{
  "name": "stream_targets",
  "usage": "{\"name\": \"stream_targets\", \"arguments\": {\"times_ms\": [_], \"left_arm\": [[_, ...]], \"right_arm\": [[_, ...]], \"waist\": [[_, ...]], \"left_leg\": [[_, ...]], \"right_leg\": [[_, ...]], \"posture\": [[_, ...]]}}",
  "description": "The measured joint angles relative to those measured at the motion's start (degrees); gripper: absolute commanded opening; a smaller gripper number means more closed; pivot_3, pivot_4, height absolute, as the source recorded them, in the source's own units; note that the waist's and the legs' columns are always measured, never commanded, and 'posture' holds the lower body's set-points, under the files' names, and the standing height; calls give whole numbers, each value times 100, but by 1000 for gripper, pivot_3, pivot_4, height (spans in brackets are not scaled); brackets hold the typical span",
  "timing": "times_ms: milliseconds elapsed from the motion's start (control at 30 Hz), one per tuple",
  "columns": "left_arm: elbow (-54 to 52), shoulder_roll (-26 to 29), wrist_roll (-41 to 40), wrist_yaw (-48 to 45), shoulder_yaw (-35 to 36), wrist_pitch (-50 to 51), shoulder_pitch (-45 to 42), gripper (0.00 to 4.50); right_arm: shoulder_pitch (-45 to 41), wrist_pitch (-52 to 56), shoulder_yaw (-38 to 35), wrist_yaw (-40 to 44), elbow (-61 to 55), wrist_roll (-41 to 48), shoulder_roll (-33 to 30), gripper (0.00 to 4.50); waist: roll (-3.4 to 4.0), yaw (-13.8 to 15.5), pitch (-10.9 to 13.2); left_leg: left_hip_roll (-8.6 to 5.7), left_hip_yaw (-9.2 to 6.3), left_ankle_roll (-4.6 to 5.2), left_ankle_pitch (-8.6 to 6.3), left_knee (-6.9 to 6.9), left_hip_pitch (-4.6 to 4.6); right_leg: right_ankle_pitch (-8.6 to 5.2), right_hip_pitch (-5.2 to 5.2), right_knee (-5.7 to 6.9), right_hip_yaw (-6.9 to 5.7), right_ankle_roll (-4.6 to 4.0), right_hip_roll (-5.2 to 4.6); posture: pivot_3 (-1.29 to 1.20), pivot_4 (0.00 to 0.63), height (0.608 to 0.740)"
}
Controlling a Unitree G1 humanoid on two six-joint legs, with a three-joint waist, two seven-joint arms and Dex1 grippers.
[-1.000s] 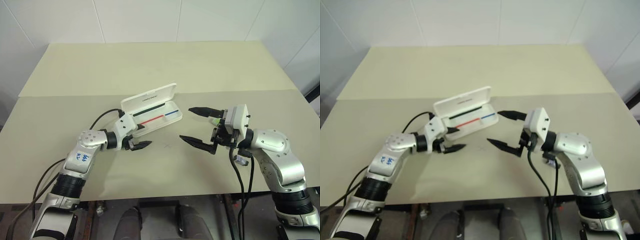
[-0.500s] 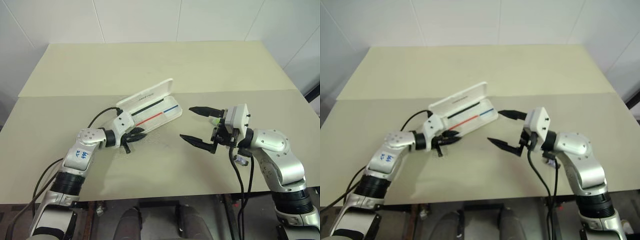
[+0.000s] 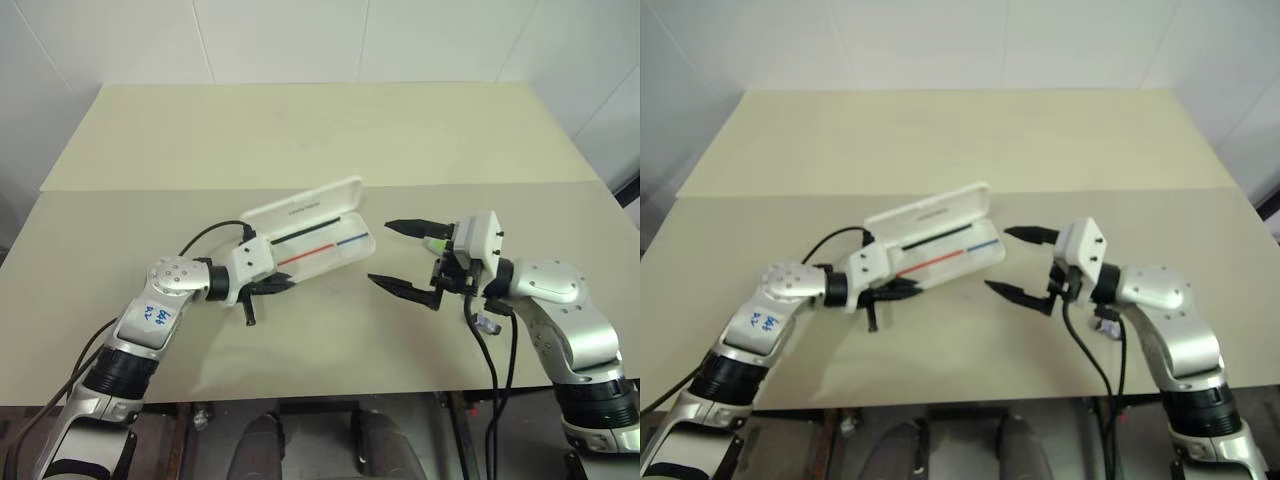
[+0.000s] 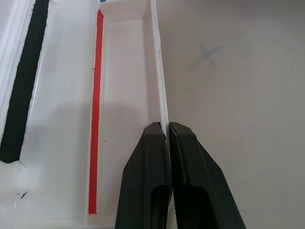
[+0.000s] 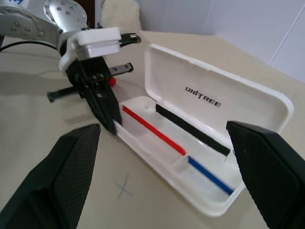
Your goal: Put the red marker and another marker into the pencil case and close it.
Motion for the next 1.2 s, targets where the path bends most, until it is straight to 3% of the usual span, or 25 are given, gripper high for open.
{"name": "stream_targets", "arguments": {"times_ms": [333,900,1067,1200], "left_arm": [[-492,-67,-17,-162,-314,390,42,12],[-370,39,51,-509,-595,84,-94,12],[-284,-73,57,-606,-765,77,-144,1481],[-244,-121,46,-621,-765,39,-154,1481]], "right_arm": [[1010,11,-595,538,-46,212,-771,4500],[1127,222,-722,207,-512,309,-696,4500],[1056,235,-717,140,-592,328,-654,4500],[1012,235,-693,111,-594,333,-622,4500]], "waist": [[0,64,0],[0,93,0],[0,95,0],[0,93,0]], "left_leg": [[-1,3,2,0,8,5],[-1,4,4,-1,20,5],[-1,4,4,-1,27,3],[-1,2,4,-1,32,5]], "right_leg": [[-4,2,3,9,-8,2],[-11,5,5,13,-22,3],[-12,7,5,13,-22,3],[-12,7,12,13,-23,4]], "posture": [[0,150,740],[0,150,740],[0,150,740],[0,150,740]]}}
